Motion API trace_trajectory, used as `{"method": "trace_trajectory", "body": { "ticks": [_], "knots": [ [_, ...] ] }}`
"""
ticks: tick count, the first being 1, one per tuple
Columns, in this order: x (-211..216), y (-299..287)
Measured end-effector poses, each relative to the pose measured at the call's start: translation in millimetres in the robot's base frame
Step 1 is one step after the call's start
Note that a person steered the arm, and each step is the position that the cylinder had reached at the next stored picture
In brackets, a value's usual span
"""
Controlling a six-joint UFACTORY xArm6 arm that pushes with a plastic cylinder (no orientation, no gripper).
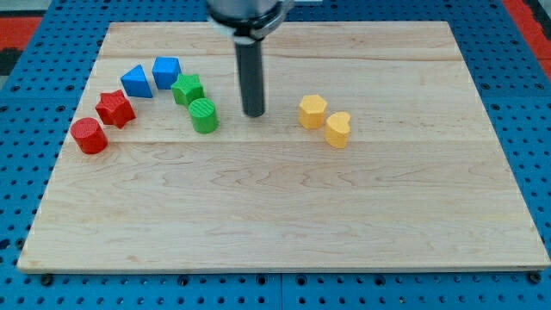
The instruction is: Separate the yellow blocks
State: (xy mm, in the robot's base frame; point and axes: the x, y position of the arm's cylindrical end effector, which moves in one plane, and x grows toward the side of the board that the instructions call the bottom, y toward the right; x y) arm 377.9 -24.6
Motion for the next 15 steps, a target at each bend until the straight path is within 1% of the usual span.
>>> {"method": "trace_trajectory", "body": {
  "ticks": [1, 2, 3, 4, 5, 6, 7, 8, 9, 10, 11, 12, 13, 14, 15],
  "knots": [
    [-5, 63],
    [4, 103],
    [41, 118],
    [41, 155],
    [12, 224],
    [66, 246],
    [97, 208],
    [100, 166],
    [68, 184],
    [62, 162],
    [77, 85],
    [86, 71],
    [116, 97],
    [123, 59],
    [111, 16]
  ]
}}
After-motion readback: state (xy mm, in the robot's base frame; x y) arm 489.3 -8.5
